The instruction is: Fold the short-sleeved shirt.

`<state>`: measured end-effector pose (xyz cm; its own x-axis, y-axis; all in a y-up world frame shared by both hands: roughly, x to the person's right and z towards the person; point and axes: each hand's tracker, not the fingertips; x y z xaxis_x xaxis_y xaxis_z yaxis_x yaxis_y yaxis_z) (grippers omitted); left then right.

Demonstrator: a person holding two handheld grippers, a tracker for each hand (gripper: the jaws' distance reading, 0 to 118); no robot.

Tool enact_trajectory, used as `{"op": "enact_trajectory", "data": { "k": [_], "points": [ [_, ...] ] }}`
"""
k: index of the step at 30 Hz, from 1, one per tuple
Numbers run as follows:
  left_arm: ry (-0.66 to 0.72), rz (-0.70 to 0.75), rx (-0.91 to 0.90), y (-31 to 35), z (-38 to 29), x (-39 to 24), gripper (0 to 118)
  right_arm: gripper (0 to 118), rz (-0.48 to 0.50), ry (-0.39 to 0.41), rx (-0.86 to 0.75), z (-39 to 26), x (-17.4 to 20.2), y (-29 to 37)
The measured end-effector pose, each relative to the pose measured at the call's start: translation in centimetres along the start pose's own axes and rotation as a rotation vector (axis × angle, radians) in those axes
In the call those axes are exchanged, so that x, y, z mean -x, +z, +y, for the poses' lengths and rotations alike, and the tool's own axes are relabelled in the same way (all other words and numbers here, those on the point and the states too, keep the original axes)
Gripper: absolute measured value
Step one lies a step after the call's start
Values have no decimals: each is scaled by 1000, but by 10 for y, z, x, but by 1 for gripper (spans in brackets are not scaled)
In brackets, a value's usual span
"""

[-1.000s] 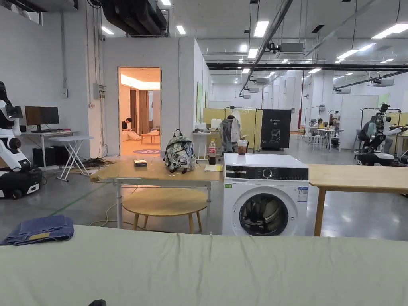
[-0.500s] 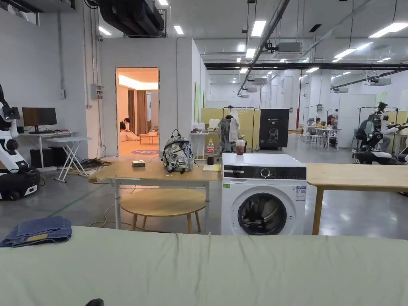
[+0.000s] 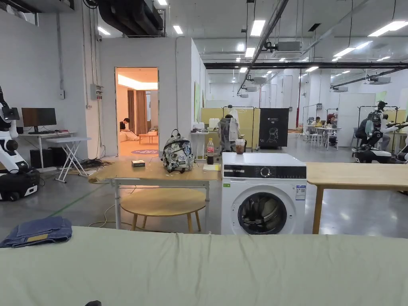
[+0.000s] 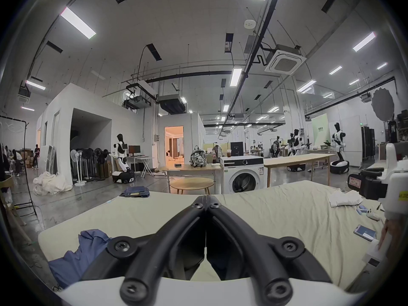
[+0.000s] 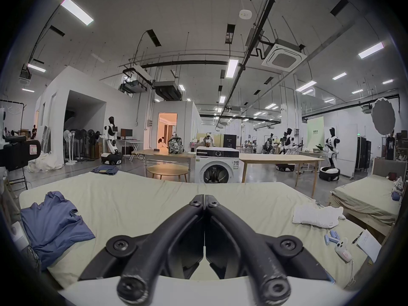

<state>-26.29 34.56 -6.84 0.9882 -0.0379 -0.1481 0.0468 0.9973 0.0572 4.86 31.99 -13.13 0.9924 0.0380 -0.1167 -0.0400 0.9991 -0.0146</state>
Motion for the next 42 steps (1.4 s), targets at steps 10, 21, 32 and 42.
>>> {"op": "enact_trajectory", "data": {
  "k": [10, 21, 32, 42],
  "points": [
    [2, 24, 20, 6, -4, 14, 0, 0, 18, 29, 3, -2, 15, -4],
    [-73, 302, 102, 59, -7, 87, 0, 0, 326, -47, 38, -13, 99, -30],
    [-43, 160, 477, 39, -47, 180, 23, 0, 458, -19, 85, -29, 127, -37],
    [128, 19, 827, -116, -193, 246, 77, 0, 369, 2, 237, -60, 103, -62]
  ]
}}
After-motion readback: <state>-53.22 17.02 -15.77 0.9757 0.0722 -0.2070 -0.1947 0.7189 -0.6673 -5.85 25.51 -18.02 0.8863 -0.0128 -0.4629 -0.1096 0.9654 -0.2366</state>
